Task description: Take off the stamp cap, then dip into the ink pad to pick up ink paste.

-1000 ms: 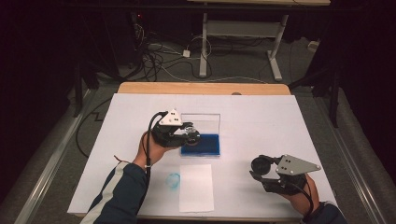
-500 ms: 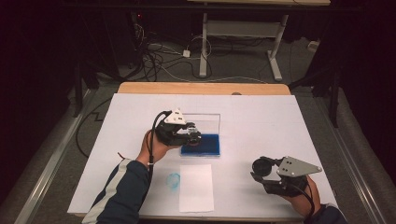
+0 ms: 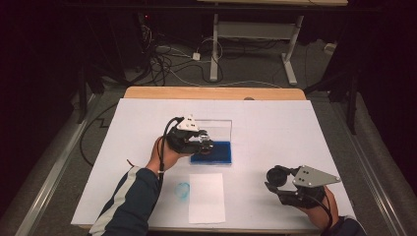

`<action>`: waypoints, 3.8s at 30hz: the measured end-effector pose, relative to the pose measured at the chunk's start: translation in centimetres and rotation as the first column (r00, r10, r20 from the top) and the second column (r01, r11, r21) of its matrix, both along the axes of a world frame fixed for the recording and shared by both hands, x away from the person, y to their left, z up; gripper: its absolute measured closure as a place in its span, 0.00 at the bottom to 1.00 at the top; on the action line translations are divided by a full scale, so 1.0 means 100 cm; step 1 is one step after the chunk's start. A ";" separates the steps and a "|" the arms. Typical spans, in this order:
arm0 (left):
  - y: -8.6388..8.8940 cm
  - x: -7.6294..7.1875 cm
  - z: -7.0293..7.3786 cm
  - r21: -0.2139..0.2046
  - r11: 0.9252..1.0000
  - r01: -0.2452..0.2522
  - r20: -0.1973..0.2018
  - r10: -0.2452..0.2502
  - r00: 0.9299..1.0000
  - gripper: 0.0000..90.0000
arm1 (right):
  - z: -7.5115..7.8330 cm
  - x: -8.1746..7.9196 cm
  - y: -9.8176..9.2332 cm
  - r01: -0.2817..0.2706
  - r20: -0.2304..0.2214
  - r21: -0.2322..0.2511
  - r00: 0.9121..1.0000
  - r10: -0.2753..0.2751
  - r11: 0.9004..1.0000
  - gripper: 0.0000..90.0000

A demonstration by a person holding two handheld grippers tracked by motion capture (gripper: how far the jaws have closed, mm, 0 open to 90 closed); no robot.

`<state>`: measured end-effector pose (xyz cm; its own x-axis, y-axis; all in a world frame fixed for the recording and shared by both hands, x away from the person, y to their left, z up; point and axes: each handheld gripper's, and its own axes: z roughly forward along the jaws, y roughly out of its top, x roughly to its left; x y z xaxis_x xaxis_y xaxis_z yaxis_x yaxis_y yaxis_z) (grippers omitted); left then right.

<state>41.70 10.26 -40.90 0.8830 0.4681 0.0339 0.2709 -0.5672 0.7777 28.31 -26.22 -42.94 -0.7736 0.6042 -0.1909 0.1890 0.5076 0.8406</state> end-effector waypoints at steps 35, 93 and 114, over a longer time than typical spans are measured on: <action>-0.018 0.007 -0.015 0.018 1.000 0.023 -0.023 -0.023 0.999 0.60 | -0.001 -0.004 -0.003 0.017 0.005 -0.005 1.000 -0.017 1.000 0.43; -0.021 0.015 -0.034 0.008 1.000 -0.014 -0.060 0.014 0.998 0.60 | 0.000 -0.008 -0.003 0.009 0.009 -0.008 1.000 -0.009 1.000 0.43; -0.020 0.015 -0.036 -0.010 1.000 -0.015 -0.069 0.014 0.997 0.60 | 0.000 -0.007 -0.002 0.009 0.004 -0.011 1.000 -0.009 1.000 0.43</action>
<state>43.20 8.26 -44.47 0.8763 0.4807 -0.0323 0.3324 -0.5545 0.7629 27.56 -26.46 -42.96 -0.7674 0.6091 -0.2003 0.1906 0.5150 0.8357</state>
